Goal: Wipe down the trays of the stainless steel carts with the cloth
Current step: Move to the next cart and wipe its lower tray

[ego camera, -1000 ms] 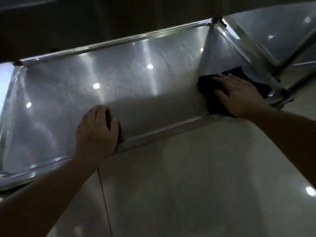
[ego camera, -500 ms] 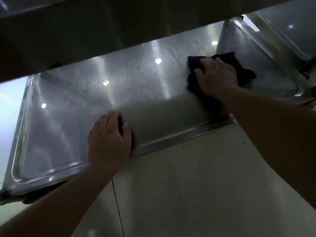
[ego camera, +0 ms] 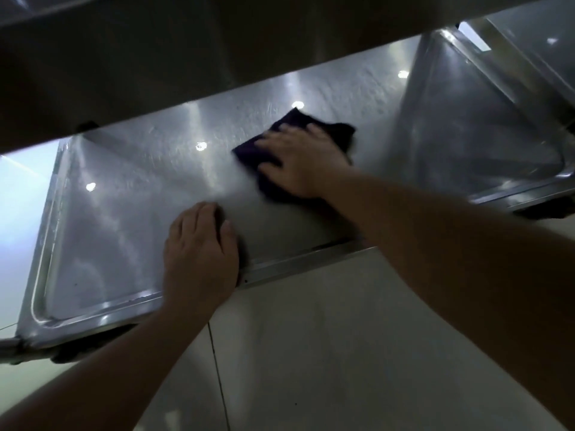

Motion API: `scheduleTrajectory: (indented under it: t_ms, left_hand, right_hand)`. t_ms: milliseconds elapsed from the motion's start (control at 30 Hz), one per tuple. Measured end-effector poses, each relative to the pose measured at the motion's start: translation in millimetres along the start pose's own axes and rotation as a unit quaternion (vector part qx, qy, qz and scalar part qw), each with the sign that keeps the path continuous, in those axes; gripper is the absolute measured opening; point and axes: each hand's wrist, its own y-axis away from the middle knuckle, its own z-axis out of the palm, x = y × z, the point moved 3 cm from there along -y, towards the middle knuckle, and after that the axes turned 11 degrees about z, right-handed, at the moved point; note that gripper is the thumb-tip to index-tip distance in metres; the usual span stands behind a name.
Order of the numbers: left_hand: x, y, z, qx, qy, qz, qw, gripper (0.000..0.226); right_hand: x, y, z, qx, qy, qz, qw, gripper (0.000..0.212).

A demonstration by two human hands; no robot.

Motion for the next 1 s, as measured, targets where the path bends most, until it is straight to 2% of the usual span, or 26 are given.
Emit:
scheduleTrajectory:
  t_ms: [167, 367, 467, 567, 700, 800, 900, 1000]
  left_hand:
    - [-3, 0, 0, -0.011, -0.027, -0.009, 1.0, 0.055]
    - [-1, -1, 0, -0.004, -0.025, -0.013, 1.0, 0.053]
    - [0, -2, -1, -0.005, -0.031, -0.01, 0.999, 0.051]
    - [3, -2, -1, -0.004, -0.034, -0.015, 0.999, 0.049]
    - [6, -1, -1, -0.005, -0.035, -0.028, 0.999, 0.05]
    - [6, -2, 0, -0.004, -0.037, -0.027, 0.999, 0.051]
    - [6, -1, 0, -0.005, -0.031, -0.024, 0.999, 0.05]
    - [3, 0, -1, -0.005, -0.02, -0.016, 1.0, 0.053]
  right_hand:
    - [119, -20, -30, 0.037, -0.022, 0.173, 0.984, 0.063]
    - [241, 34, -54, 0.075, -0.027, 0.312, 0.947, 0.063]
    - [269, 68, -55, 0.071, -0.026, 0.342, 0.937, 0.062]
    - [258, 98, -44, 0.072, -0.029, 0.344, 0.936, 0.067]
    - [198, 131, -24, 0.071, -0.019, 0.311, 0.948, 0.076]
    - [125, 137, -9, 0.058, -0.002, 0.237, 0.97, 0.077]
    - [45, 136, 10, 0.037, 0.012, 0.118, 0.992, 0.075]
    - [10, 130, 17, 0.013, 0.011, 0.027, 0.999, 0.065]
